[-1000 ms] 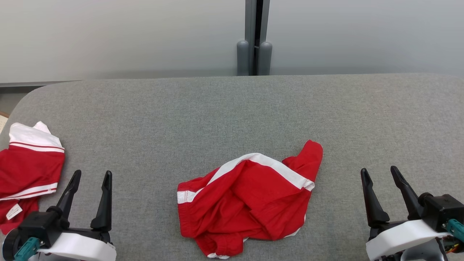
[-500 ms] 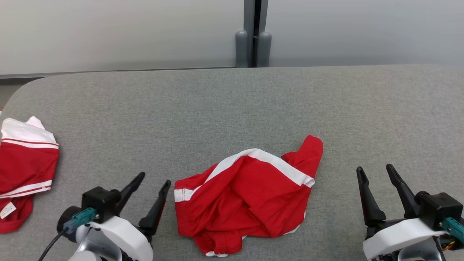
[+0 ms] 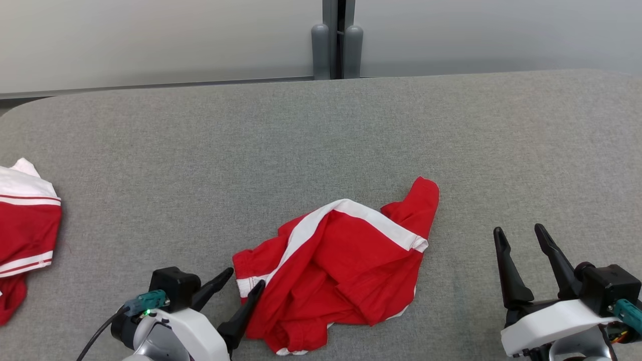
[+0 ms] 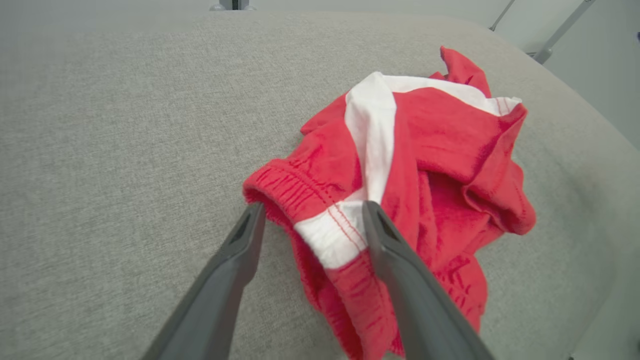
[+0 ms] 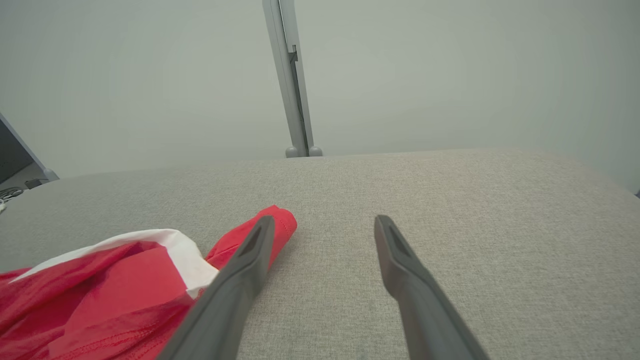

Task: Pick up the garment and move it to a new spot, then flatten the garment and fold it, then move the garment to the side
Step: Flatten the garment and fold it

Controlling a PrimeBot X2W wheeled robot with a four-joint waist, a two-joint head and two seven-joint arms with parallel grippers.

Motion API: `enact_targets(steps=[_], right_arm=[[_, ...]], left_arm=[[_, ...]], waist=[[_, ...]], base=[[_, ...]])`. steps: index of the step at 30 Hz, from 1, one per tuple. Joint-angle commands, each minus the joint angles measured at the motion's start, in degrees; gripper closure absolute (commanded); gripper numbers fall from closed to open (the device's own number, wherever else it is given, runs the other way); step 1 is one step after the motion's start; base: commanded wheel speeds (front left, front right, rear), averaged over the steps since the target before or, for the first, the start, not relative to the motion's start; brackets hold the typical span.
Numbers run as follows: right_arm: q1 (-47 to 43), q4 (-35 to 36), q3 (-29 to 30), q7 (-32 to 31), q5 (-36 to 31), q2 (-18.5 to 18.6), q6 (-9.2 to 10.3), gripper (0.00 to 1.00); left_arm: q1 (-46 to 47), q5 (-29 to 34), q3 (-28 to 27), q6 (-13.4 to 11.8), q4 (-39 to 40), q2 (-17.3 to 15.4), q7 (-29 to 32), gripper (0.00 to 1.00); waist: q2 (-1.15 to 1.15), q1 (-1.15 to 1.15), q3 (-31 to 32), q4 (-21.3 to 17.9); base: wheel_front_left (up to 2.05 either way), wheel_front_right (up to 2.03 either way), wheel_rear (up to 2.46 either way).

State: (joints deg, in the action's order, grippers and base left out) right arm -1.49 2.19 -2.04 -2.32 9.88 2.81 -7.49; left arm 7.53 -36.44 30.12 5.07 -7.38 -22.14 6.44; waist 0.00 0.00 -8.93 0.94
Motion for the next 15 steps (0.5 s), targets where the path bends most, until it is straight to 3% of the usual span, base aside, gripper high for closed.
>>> enact_targets(steps=[1,2,4,5,6,15], right_arm=[[0.5,-0.2,0.2,0.5,-0.1,0.2,0.0,0.0],[0.6,-0.3,0.2,0.5,0.0,0.2,0.0,0.0],[0.7,-0.4,0.2,0.6,0.1,0.2,0.01,0.0],[0.8,-0.5,0.1,0.7,0.1,0.1,0.0,0.0],[0.8,-0.6,0.1,0.8,0.2,0.2,0.0,0.0],[2.5,-2.7,-2.5,0.1,-0.7,0.1,0.0,0.0]], left_arm=[[0.1,-0.4,0.1,0.4,0.1,-0.3,0.2,0.11],[0.1,-0.6,0.3,0.4,0.2,-0.2,0.3,0.22],[-0.2,-0.9,0.7,0.6,0.0,-0.3,0.8,0.61],[-0.1,-0.9,0.9,0.7,0.0,-0.4,0.7,0.88],[-0.3,-0.8,1.3,0.8,0.1,-0.4,1.1,1.0],[1.3,-0.3,2.1,1.3,0.5,-1.4,0.6,1.0]], waist=[[0.0,0.0,-0.1,0.0],[0.0,0.0,-0.2,-0.1],[0.0,0.0,-0.3,-0.1],[0.0,0.0,-0.4,-0.1],[0.0,0.0,-0.4,-0.1],[0.0,0.0,-1.2,0.9]], base=[[0.0,0.0,0.0],[0.0,0.0,0.0],[0.0,0.0,0.0],[0.0,0.0,0.0],[0.0,0.0,0.0],[0.0,0.0,0.0]])
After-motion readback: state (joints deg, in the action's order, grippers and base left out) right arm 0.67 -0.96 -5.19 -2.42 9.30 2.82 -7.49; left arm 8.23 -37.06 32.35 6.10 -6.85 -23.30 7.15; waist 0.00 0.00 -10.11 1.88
